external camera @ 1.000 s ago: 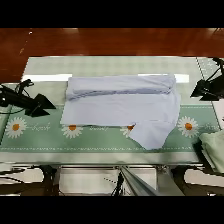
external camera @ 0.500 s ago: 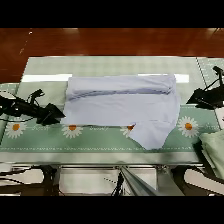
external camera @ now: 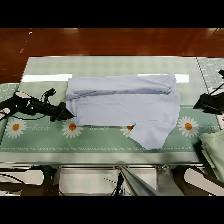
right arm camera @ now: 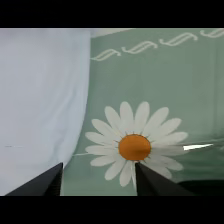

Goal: Fold the shirts.

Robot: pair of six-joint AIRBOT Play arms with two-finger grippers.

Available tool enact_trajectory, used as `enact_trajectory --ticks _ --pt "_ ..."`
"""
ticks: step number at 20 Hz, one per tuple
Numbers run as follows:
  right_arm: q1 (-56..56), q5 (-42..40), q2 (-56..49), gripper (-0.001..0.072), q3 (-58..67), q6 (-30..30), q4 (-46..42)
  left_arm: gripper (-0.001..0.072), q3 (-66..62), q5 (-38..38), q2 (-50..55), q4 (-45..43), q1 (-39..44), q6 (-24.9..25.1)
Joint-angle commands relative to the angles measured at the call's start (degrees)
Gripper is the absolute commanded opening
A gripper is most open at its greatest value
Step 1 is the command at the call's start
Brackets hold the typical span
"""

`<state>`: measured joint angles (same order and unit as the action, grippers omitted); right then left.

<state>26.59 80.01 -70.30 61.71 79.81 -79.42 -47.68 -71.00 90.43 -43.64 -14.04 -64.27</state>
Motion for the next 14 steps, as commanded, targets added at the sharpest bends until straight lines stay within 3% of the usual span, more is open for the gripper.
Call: enact_trajectory --ticks 1,3,6,12,14 --pt "5.38 0.07 3.65 0.0517 -7.30 0.09 1.77 0.0021 -0.11 -1.86 0.17 0.63 -1.60 1.36" --pt "6.91 -1.29 5.99 0.0557 -15.04 -2.36 7.13 0.0021 -0.11 -2.71 -0.02 0.61 -2.73 2.34" --pt "5.92 -4.46 7.02 0.0557 -24.44 -6.60 15.56 0.0021 -0.11 -4.33 -0.35 0.63 -3.63 4.13" --pt "-2.34 -13.88 7.02 0.0539 -32.28 -6.91 20.22 0.0021 -0.13 -5.16 -0.76 0.68 -3.56 5.11" --pt "-8.07 -19.10 7.02 0.0508 -32.94 -3.26 20.37 0.0022 -0.13 -5.22 -0.76 1.07 -3.56 5.14"
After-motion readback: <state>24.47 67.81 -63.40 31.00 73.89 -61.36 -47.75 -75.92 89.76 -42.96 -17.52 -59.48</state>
